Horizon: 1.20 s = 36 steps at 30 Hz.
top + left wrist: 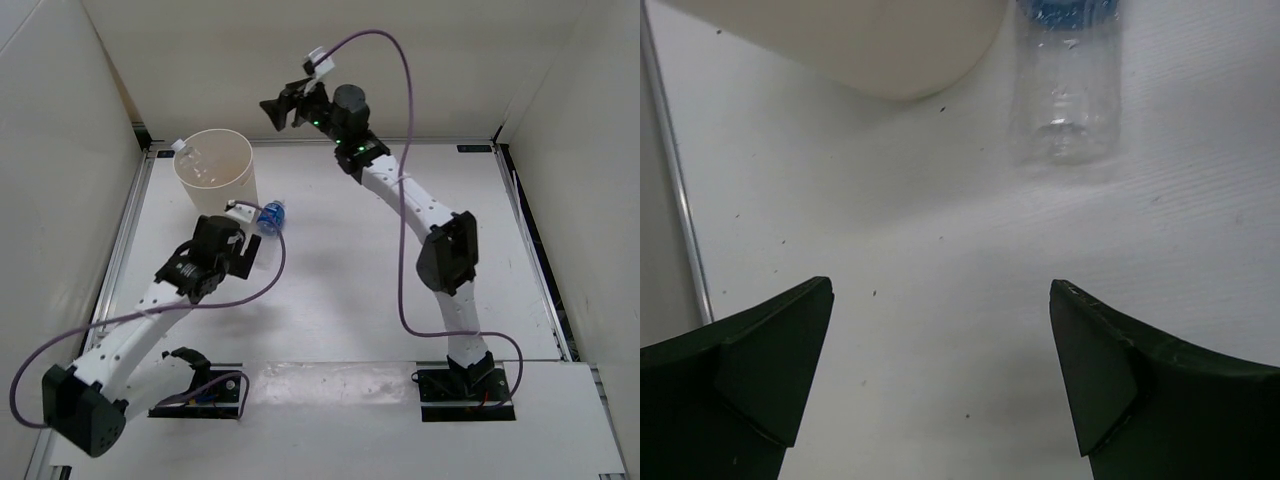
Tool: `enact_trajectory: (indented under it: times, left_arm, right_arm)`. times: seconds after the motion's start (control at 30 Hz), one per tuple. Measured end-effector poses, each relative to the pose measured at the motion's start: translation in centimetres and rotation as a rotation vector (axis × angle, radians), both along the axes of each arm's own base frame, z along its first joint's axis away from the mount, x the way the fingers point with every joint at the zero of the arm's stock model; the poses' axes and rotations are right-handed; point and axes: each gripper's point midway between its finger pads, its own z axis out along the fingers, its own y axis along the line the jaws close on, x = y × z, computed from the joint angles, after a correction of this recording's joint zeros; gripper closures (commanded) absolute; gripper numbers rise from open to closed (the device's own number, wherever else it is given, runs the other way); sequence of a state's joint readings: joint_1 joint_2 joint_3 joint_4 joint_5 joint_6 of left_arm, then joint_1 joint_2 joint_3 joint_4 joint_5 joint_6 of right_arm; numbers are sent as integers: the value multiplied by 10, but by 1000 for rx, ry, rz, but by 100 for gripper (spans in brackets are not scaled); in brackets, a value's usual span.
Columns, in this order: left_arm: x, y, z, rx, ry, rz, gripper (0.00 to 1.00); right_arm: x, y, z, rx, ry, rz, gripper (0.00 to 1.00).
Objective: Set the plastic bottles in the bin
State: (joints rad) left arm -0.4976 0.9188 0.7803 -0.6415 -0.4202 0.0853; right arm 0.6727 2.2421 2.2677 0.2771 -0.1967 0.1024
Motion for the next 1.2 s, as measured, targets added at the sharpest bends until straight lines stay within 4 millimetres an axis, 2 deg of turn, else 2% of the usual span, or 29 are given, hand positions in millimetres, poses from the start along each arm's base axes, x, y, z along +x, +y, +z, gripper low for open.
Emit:
enact_trajectory:
  times: [0.13,0.23,0.33,0.47,0.6,0.87,1.03,1.2]
  left_arm:
    - [25,-22,-11,-9,65,-19,0]
    - [43,-35,-22,-11,109,-18,0]
    - [55,-43,-32,-15,123,-16,0]
    - [67,-52,-40,-30,123,-18,0]
    - [82,-67,-45,-77,109,-33,0]
    - [96,-85,-73,-144,146,-7,0]
    - [102,-89,-93,-149,184,34,0]
    - [121,-91,-103,-154,177,81,0]
  right_arm:
    - [5,-61,6,-13,32,-93,16]
    - [-2,-104,8,-30,51,-148,16]
    - [-17,-130,12,-39,58,-179,16]
    - [-32,-142,13,-54,64,-191,16]
    - [-34,-147,6,-81,83,-201,16]
    - [-21,-173,-12,-134,153,-237,17]
    - [-12,-198,-6,-146,167,-258,17]
    - [-3,-224,-2,-153,177,-278,17]
